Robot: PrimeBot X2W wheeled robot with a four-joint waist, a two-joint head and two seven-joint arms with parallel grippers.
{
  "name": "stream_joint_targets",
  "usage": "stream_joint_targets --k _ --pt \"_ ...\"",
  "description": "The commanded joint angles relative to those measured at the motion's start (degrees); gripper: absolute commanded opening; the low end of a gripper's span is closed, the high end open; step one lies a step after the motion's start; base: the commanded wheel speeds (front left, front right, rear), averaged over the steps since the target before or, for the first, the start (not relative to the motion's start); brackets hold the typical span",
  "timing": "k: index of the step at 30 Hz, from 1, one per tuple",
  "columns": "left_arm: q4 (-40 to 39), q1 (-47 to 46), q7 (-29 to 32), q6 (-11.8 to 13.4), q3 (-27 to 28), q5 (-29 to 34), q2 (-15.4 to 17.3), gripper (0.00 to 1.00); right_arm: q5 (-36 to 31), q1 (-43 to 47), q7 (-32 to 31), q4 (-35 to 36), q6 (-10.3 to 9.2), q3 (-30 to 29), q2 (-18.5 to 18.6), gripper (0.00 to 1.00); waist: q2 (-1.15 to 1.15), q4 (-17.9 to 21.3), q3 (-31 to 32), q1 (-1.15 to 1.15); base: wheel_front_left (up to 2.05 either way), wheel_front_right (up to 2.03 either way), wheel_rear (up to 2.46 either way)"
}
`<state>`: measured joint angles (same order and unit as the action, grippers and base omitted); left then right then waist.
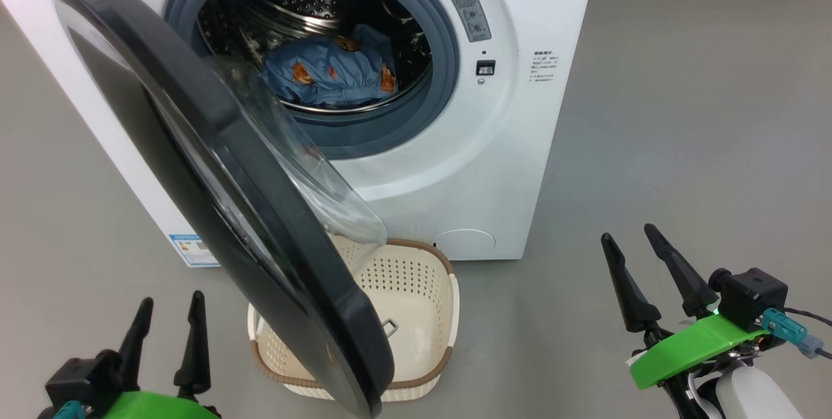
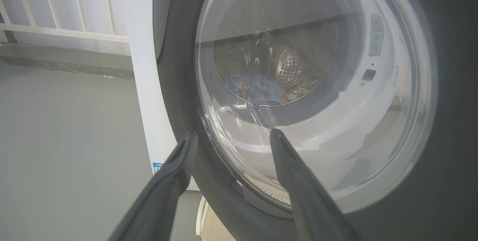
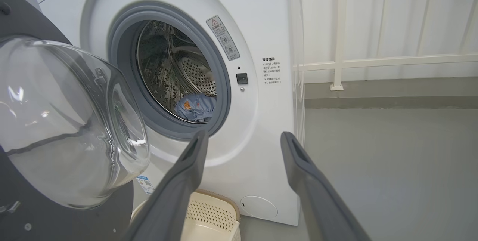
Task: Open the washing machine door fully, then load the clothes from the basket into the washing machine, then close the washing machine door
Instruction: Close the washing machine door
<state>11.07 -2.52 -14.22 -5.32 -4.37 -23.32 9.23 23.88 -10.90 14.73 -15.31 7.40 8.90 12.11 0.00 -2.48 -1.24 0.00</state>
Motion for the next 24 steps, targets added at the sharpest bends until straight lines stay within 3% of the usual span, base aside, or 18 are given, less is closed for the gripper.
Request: stream_joint_targets --k 1,4,5,7,12,24 --pt "-1.24 -2.60 -0.77 -0.33 2.26 0.52 0.78 1.00 -0.04 -1.36 0.27 1.69 0.09 1.07 0.24 1.00 0.00 -0.04 0.03 0.00 0.00 0.00 0.00" --pt "-1.31 -2.60 -0.77 -0.49 2.25 0.64 0.56 1.00 -0.26 -1.74 0.27 2.03 0.09 1.73 0.44 1.00 0.00 -0.26 -0.03 0.00 0.00 0.00 0.00" --pt "-1.35 -2.61 -0.77 -0.53 2.28 0.68 0.48 1.00 -0.24 -2.03 0.27 2.43 0.09 2.06 0.43 0.75 0.00 -0.33 -0.08 0.00 0.00 0.00 0.00" --pt "-1.38 -2.61 -0.77 -0.63 2.38 0.76 0.32 1.00 -0.28 -2.64 0.27 3.17 0.09 3.04 0.45 0.02 0.00 -0.49 -0.15 0.00 0.00 0.00 0.00" --pt "-1.16 -2.77 -0.77 -0.90 2.32 0.96 -0.29 1.00 0.84 -4.45 0.27 5.51 0.09 5.62 0.04 0.00 0.00 -1.62 -0.07 0.00 0.00 0.00 0.00" --pt "-0.29 -1.79 -0.77 -1.48 2.08 1.18 -1.15 1.00 5.83 -7.04 0.27 19.85 0.09 12.77 -1.87 0.00 0.00 -6.48 1.24 0.00 0.00 0.00 0.00"
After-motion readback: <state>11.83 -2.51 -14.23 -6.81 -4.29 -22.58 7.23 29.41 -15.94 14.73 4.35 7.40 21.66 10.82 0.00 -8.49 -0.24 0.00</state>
